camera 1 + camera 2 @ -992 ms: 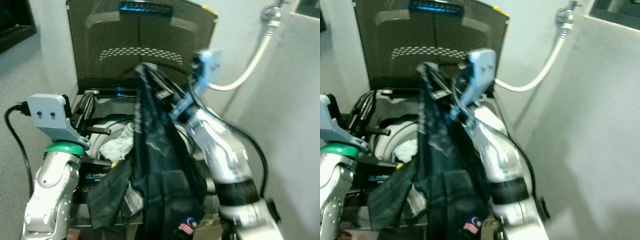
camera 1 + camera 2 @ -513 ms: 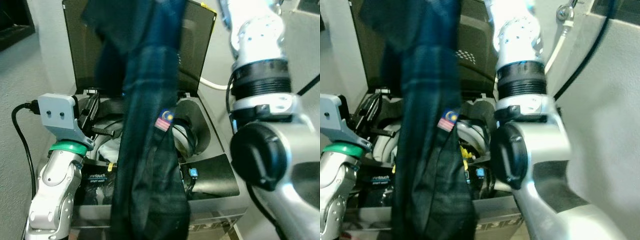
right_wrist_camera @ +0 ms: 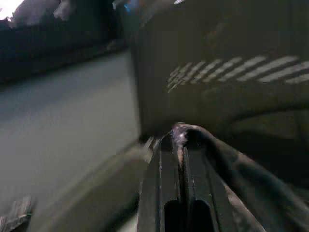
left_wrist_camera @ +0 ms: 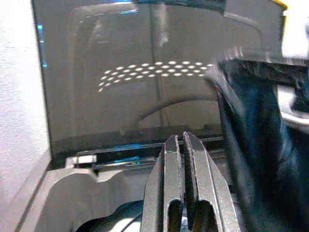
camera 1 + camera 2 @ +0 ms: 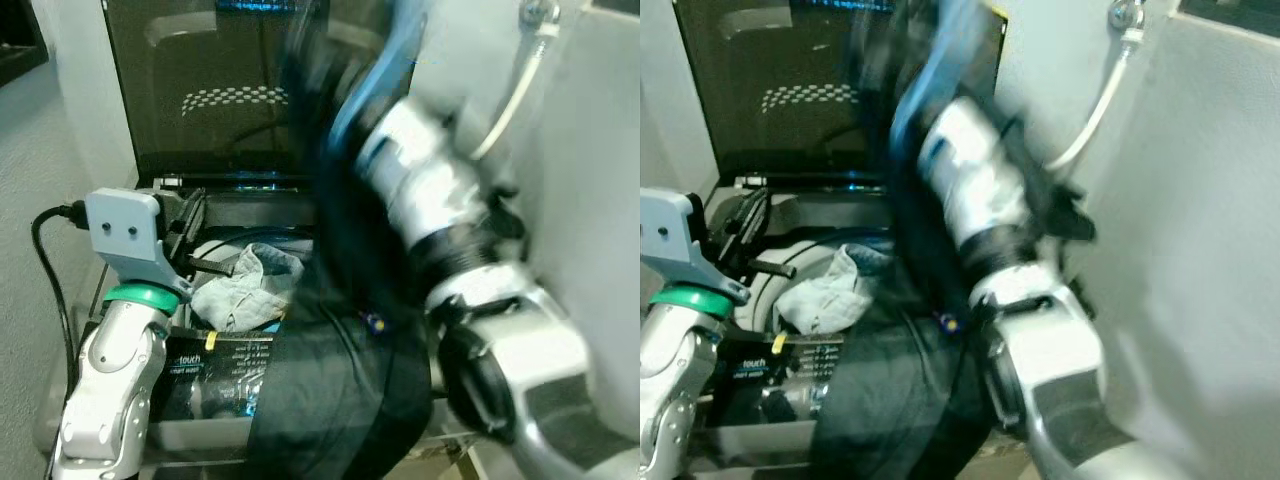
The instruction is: Clothes washing
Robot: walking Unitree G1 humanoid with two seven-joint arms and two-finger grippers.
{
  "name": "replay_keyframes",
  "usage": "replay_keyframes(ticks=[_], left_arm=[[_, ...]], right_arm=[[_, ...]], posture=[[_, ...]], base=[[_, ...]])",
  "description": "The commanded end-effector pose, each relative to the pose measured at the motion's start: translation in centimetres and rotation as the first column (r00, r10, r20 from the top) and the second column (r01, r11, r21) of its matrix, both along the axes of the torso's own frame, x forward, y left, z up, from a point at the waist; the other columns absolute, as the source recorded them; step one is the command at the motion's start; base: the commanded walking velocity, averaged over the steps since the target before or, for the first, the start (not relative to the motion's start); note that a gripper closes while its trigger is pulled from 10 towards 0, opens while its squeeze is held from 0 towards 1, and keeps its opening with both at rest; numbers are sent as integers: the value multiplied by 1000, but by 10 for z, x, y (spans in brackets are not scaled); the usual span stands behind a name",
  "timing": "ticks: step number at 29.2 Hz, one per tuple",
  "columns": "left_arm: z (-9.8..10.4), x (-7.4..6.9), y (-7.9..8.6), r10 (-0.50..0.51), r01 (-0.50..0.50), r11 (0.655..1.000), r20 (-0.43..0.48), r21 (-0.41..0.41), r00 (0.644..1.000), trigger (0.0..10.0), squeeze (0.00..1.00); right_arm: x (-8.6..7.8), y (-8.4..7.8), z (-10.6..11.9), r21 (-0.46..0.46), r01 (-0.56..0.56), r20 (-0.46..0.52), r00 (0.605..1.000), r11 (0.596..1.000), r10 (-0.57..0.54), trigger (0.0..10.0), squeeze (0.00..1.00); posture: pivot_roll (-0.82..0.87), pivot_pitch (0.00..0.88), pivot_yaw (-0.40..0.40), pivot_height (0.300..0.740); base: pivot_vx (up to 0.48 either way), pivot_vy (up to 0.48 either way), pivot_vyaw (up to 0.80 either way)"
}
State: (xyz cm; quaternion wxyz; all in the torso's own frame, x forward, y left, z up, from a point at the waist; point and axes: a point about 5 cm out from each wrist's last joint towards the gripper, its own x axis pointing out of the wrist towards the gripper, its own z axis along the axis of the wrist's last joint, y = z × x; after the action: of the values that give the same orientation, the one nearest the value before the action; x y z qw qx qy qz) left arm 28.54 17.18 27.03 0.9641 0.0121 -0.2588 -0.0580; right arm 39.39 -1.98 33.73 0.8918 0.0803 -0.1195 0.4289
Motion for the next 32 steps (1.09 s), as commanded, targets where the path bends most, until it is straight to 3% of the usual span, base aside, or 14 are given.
replay_keyframes(ticks=[1, 3, 6, 8, 9, 15, 16, 17, 18, 19, 22, 30, 31, 32], left_arm=[[-4, 1, -1, -11, 11, 1000, -25, 20, 1000, 10000, 0], [-4, 1, -1, -11, 11, 1000, -25, 20, 1000, 10000, 0], [-5, 1, -5, -55, 56, 998, -38, 30, 998, 10000, 0], [-5, 1, -5, -55, 56, 998, -38, 30, 998, 10000, 0], [-7, 0, -9, -104, 107, 993, -59, 44, 993, 10000, 0], [-18, -5, -22, -234, 256, 956, -160, 140, 959, 10000, 0], [-20, -6, -24, -250, 278, 948, -176, 157, 952, 10000, 0], [-20, -6, -24, -250, 278, 948, -176, 157, 952, 10000, 0], [-21, -8, -25, -261, 293, 941, -186, 169, 947, 10000, 0], [-21, -8, -25, -261, 293, 941, -186, 169, 947, 10000, 0], [-24, -12, -27, -293, 330, 928, -208, 174, 933, 10000, 0], [-25, -14, -26, -303, 344, 922, -219, 177, 927, 10000, 0], [-25, -14, -25, -306, 348, 921, -223, 178, 925, 10000, 0], [-25, -14, -25, -306, 348, 921, -223, 178, 925, 10000, 0]], right_arm=[[-7, 7, -16, -142, -105, 12, 994, 984, 108, 10000, 0], [-7, 7, -16, -142, -105, 12, 994, 984, 108, 10000, 0], [-13, 8, -43, -271, -232, -58, 973, 934, 224, 10000, 0], [-13, 8, -43, -271, -232, -58, 973, 934, 224, 10000, 0], [-14, 6, -48, -301, -261, -84, 965, 917, 247, 10000, 0], [-5, -3, -53, -377, -235, -156, 969, 896, 189, 10000, 16], [-4, -6, -57, -415, -228, -176, 970, 881, 168, 10000, 741], [-4, -6, -57, -415, -228, -176, 970, 881, 168, 10000, 741], [-3, -8, -64, -461, -232, -202, 967, 857, 154, 10000, 1000], [-3, -8, -64, -461, -232, -202, 967, 857, 154, 10000, 1000], [-5, -16, -81, -563, -271, -262, 955, 781, 142, 10000, 1000], [-7, -20, -83, -571, -314, -296, 941, 759, 166, 10000, 1000], [-4, -21, -73, -531, -257, -248, 958, 808, 141, 10000, 161], [-4, -21, -73, -531, -257, -248, 958, 808, 141, 10000, 161]], posture=[[45, 14, 10, 740], [45, 14, 10, 740], [45, 14, 13, 740], [45, 14, 13, 740], [45, 14, 13, 740], [53, 17, 10, 740], [54, 17, 9, 740], [54, 17, 9, 740], [56, 20, 7, 740], [56, 20, 7, 740], [60, 23, 8, 740], [63, 19, 21, 740], [64, 15, 27, 740], [64, 15, 27, 740]], base=[[0, 0, 0], [0, 0, 0], [0, 0, 0], [0, 0, 0], [0, 0, 0], [0, 0, 0], [0, 0, 0], [0, 0, 0], [0, 0, 0], [0, 0, 0], [0, 0, 0], [0, 0, 0], [0, 0, 0], [0, 0, 0]])
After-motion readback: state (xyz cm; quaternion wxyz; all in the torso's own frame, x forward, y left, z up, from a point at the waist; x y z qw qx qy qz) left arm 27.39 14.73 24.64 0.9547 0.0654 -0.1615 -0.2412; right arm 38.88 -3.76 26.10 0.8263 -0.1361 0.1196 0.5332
